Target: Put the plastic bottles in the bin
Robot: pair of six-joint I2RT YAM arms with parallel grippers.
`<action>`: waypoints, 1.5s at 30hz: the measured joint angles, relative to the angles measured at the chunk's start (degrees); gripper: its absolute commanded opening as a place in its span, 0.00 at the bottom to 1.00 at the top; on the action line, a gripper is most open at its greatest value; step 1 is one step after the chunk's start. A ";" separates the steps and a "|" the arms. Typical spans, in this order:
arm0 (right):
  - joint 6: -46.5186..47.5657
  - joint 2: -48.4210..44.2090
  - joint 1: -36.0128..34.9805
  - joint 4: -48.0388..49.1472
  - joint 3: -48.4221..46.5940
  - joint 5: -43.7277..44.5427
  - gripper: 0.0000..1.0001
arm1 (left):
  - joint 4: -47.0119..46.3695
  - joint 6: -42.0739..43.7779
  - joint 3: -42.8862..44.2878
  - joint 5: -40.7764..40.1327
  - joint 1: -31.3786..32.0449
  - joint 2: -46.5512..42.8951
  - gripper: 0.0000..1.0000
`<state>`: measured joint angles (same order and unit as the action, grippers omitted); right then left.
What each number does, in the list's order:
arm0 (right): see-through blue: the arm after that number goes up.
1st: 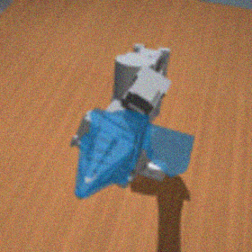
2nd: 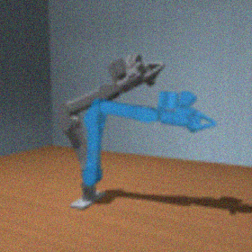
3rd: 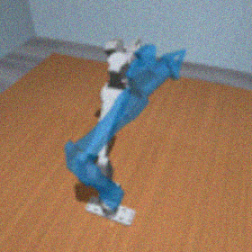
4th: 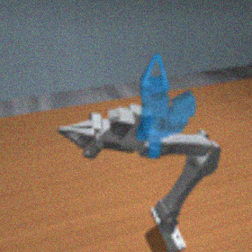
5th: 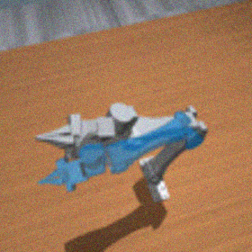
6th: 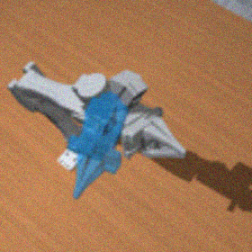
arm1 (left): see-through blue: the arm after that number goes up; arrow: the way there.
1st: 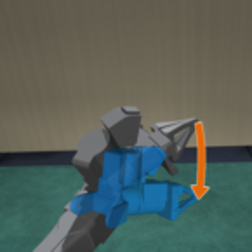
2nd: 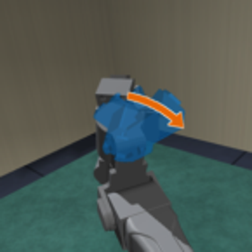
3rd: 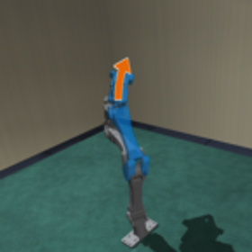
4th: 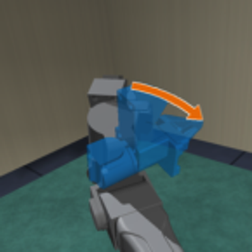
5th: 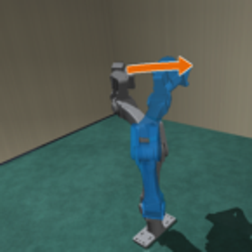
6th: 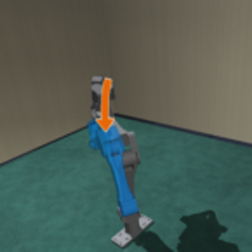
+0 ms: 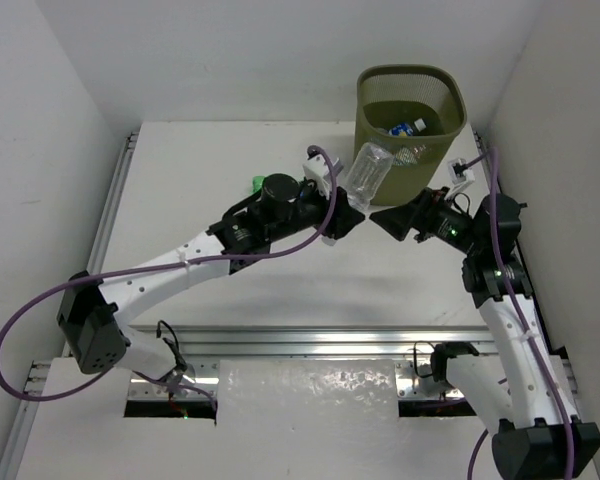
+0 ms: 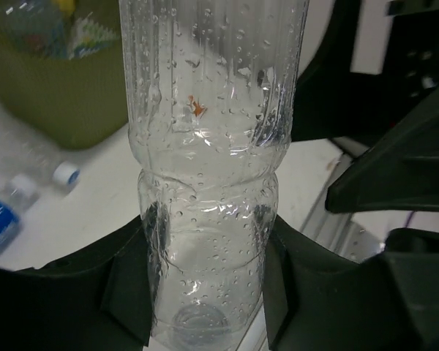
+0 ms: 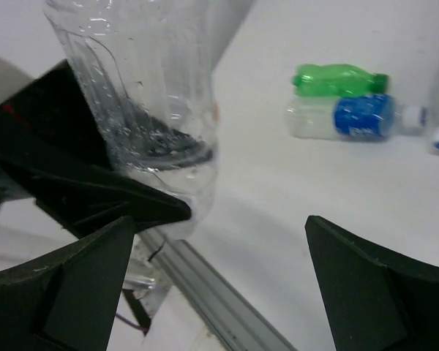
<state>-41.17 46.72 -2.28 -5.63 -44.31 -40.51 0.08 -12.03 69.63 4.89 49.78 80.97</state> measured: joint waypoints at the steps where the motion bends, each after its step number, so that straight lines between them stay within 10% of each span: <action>1: -1.42 -0.13 -0.02 2.23 0.37 -1.55 0.99 | -2.05 -0.57 -0.02 1.79 -0.09 0.09 0.00; 6: -6.49 3.32 -0.07 14.47 -0.17 -6.69 0.95 | -7.85 -3.61 -0.04 11.50 0.02 2.69 0.07; 7: -6.99 4.55 -0.07 15.93 -0.70 -7.10 0.84 | -8.28 -4.00 -0.02 12.83 0.04 3.23 0.11; 8: -7.41 5.73 -0.07 17.03 -1.25 -7.37 0.51 | -8.63 -4.50 -0.02 14.16 0.04 3.78 0.30; 11: -7.78 8.57 -0.09 18.03 -3.26 -7.76 0.00 | -9.22 -5.07 0.02 14.86 0.02 4.44 0.80; 12: -7.87 9.51 -0.11 17.75 -4.17 -7.50 0.00 | -9.60 -5.60 0.07 14.80 -0.31 4.28 0.99; 22: 7.87 21.51 -0.11 -0.94 -35.34 19.89 0.00 | 11.08 -11.76 1.60 -18.93 -4.07 -1.38 1.00; 29: 17.49 40.81 0.28 -5.97 -61.33 39.87 0.18 | 22.23 -23.74 -0.11 -32.17 -14.40 -2.84 1.00; 30: 19.02 43.69 0.31 -5.81 -63.34 42.51 0.30 | 23.54 -25.73 -0.17 -33.11 -14.91 -2.73 1.00; 31: 20.17 46.07 0.33 -5.55 -64.37 44.24 0.98 | 24.37 -27.58 -0.15 -33.77 -15.30 -2.58 1.00; 38: 21.07 60.04 0.44 -14.71 -71.08 50.75 0.99 | 33.64 -47.87 1.95 -38.95 -17.29 2.64 1.00; 45: 17.75 40.87 -0.31 -12.90 -43.04 50.25 0.99 | 41.00 -64.87 12.33 -39.50 -18.05 15.54 1.00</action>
<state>-23.42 87.59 -2.59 -18.52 -87.35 9.74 41.08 -76.90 81.95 -34.61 31.73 96.51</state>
